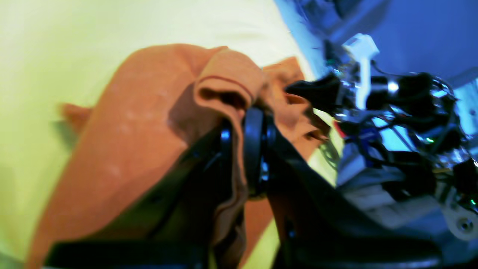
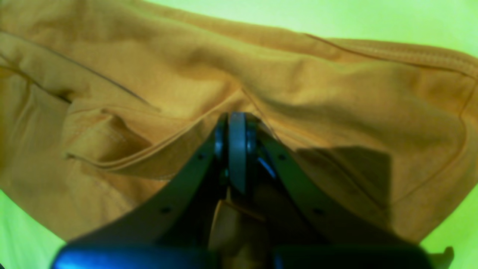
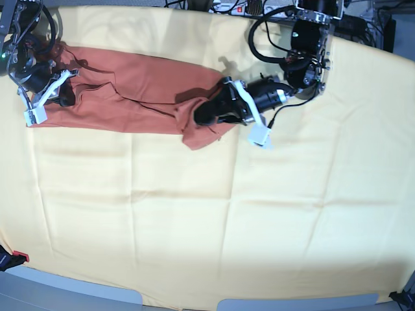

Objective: Fold the T-shirt properly

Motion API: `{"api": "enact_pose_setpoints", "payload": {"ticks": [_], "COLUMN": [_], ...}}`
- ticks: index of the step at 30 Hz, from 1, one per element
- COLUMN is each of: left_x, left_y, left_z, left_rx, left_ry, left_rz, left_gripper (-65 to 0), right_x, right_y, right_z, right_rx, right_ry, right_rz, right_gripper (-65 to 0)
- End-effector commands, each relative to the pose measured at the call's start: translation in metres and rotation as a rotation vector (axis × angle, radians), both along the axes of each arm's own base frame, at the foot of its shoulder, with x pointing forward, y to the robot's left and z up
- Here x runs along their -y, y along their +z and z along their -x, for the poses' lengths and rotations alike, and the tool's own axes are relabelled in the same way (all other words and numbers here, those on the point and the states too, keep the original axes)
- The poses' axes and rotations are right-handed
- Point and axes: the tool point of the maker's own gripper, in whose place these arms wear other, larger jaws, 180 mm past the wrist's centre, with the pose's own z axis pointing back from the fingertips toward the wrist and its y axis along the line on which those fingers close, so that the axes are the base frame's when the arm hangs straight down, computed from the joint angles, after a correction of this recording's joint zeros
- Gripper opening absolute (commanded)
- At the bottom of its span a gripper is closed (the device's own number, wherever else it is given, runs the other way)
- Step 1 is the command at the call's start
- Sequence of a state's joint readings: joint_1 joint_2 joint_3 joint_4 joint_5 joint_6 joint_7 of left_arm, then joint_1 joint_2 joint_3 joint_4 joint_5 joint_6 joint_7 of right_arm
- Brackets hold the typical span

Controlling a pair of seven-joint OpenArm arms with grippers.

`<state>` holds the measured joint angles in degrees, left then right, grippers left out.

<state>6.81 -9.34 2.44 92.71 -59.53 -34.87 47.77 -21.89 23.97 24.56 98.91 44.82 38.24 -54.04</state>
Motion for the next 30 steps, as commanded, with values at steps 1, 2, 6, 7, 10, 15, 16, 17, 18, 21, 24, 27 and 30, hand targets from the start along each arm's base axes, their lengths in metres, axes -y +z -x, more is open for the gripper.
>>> {"api": "enact_pose_setpoints", "payload": {"ticks": [1,2,6,7,10,15,16,17,18,21,24,27,30], "left_x": [-0.001,-0.002,-0.028,-0.038,-0.065,-0.09,-0.095,-0.1,-0.106,-0.129,-0.159,-0.185,-0.198], "left_y": [0.016,0.017,0.025,0.028,0.029,0.016,0.013,0.009,0.006,0.0,0.002,0.008,0.007], "left_z": [-0.006,-0.008,-0.023,-0.028,-0.035,-0.023,-0.02,-0.017,-0.014,-0.013,-0.023,-0.029,-0.031], "left_rx": [0.044,0.046,0.086,0.098,0.12,0.076,0.065,0.055,0.045,0.012,-0.008,0.005,-0.011], "left_ry": [0.011,0.016,0.095,0.119,0.16,0.146,0.148,0.152,0.156,0.198,0.274,0.324,0.344], "left_rz": [0.043,0.042,0.024,0.012,-0.044,-0.118,-0.13,-0.144,-0.16,-0.212,-0.263,-0.306,-0.348], "left_gripper": [-65.0,-65.0,-65.0,-65.0,-65.0,-65.0,-65.0,-65.0,-65.0,-65.0,-65.0,-65.0,-65.0], "right_x": [0.001,0.001,0.002,0.002,0.002,0.002,0.002,0.002,0.002,0.002,0.001,0.001,0.001], "right_y": [0.004,0.004,0.002,0.002,0.002,0.002,0.002,0.002,0.002,0.002,0.002,0.002,0.003], "right_z": [-0.001,-0.001,0.002,0.002,0.002,0.002,0.002,0.002,0.002,0.002,0.002,0.002,0.002], "right_rx": [0.01,0.01,-0.002,-0.002,-0.001,0.0,0.0,0.0,0.0,-0.001,-0.001,-0.001,0.0], "right_ry": [0.038,0.038,0.039,0.039,0.039,0.039,0.039,0.039,0.039,0.039,0.039,0.039,0.039], "right_rz": [0.021,0.021,0.023,0.023,0.022,0.022,0.022,0.022,0.022,0.022,0.022,0.022,0.02], "right_gripper": [-65.0,-65.0,-65.0,-65.0,-65.0,-65.0,-65.0,-65.0,-65.0,-65.0,-65.0,-65.0,-65.0]}}
